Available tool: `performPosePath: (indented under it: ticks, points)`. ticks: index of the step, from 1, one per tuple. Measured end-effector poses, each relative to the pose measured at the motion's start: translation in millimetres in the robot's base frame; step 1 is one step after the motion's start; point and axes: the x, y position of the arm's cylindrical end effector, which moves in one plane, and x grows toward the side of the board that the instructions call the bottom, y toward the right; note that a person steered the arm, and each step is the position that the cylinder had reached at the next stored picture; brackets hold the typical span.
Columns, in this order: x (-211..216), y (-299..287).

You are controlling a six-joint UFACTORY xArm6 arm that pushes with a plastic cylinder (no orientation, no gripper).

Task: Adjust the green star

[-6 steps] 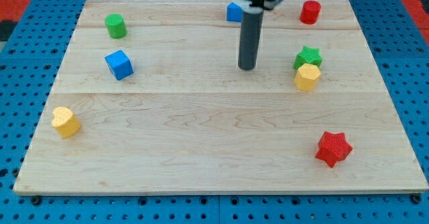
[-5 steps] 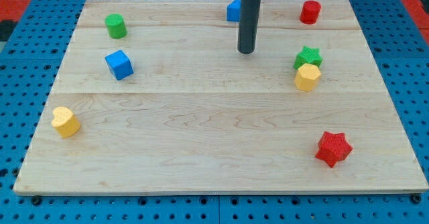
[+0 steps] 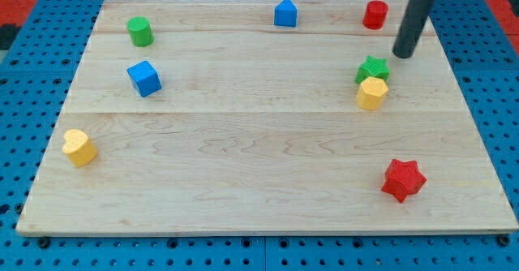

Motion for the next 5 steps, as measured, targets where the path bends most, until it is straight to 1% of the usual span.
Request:
performPosePath:
  ticks: [1,2,4,5]
  points:
    - [37,6]
    - [37,6]
    - [37,-28]
    - [37,-36]
